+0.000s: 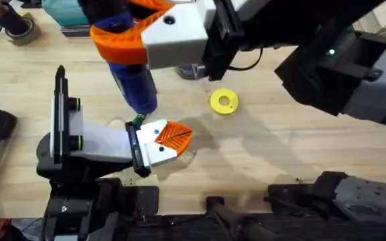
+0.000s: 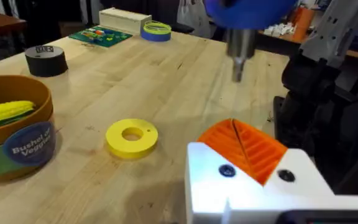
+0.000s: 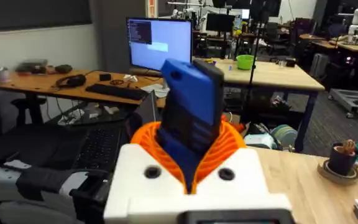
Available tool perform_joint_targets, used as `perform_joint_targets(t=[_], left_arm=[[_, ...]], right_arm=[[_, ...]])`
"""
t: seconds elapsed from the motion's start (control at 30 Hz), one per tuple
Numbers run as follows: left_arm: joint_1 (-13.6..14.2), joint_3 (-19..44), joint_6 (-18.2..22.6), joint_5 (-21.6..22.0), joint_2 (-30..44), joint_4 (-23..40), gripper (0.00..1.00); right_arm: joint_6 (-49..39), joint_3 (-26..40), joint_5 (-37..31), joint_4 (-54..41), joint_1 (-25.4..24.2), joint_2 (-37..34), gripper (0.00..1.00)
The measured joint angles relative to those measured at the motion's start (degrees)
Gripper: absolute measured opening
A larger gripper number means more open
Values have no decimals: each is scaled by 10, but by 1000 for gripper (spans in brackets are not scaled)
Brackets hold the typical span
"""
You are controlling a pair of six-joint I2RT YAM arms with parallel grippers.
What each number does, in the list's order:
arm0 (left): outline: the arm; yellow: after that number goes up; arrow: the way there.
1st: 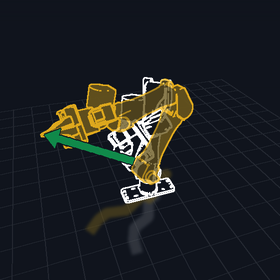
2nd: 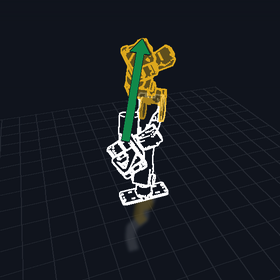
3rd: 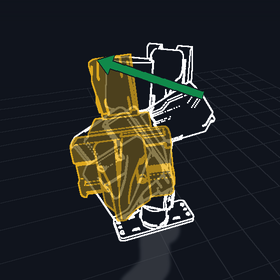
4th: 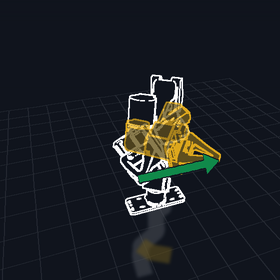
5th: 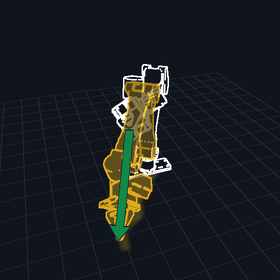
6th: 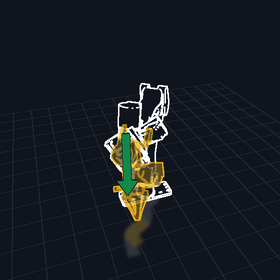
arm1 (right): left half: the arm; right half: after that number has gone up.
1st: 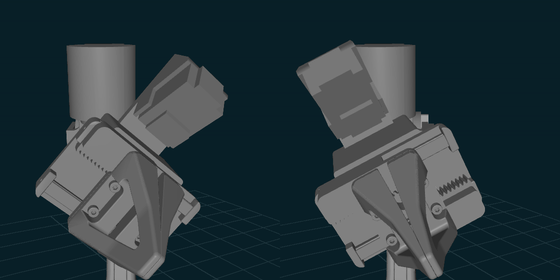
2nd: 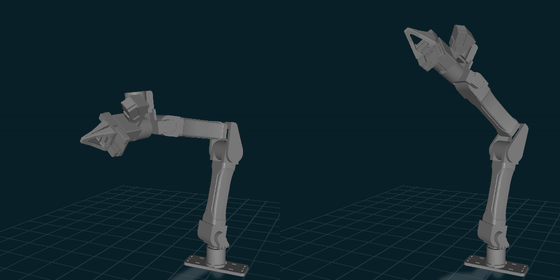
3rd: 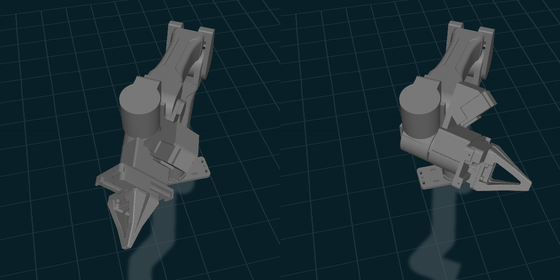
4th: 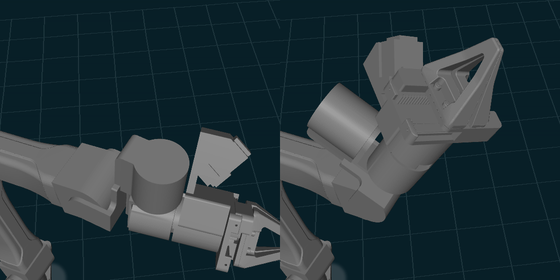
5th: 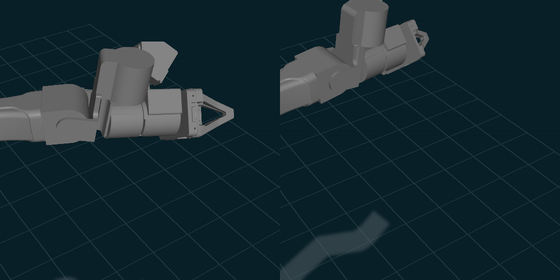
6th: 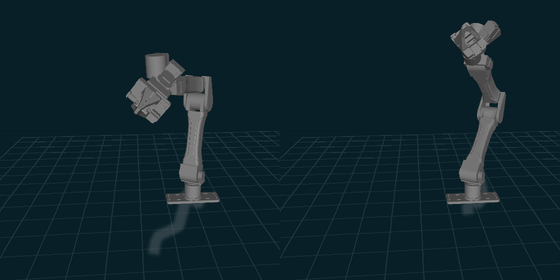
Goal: Pick up the gripper from the table and insert it into the empty holder that is missing its gripper. Then pick up a screw, insert it into the mounting hole, and use the screwdriver to tighten it. Finally, clean up the table by picking up the vegetable and placing it into the bucket.
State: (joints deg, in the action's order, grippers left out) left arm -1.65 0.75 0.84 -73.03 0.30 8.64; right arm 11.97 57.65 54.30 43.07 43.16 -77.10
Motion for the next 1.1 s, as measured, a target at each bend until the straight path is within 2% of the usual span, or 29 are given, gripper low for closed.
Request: perform_joint_targets(t=[0.13, 0.2, 0.33, 0.43, 0.53, 0.6, 0.63, 0.9, 1.1], left_arm=[[0, 0, 0, 0, 0, 0, 14], [0, 0, 0, 0, 0, 0, 14], [0, 0, 0, 0, 0, 0, 14], [0, 0, 0, 0, 0, 0, 14], [0, 0, 0, 0, 0, 0, 14], [0, 0, 0, 0, 0, 0, 14], [0, 0, 0, 2, 0, 0, 14], [0, 0, 0, 3, 0, 0, 14], [0, 0, 0, 3, 0, 0, 14]], right_arm=[[-5, 0, 0, -13, 0, 0, 25], [-16, 3, -6, -51, -2, 0, 25], [-65, 47, -33, -244, -24, 0, 25], [-132, 125, -64, -439, -55, 0, 24], [-209, 212, -127, -601, -82, 0, 24], [-254, 250, -168, -659, -94, 0, 24], [-315, 272, -233, -708, -109, 6, 24], [-474, 275, -405, -874, -148, 3, 24], [-551, 275, -471, -966, -196, -42, 24]])
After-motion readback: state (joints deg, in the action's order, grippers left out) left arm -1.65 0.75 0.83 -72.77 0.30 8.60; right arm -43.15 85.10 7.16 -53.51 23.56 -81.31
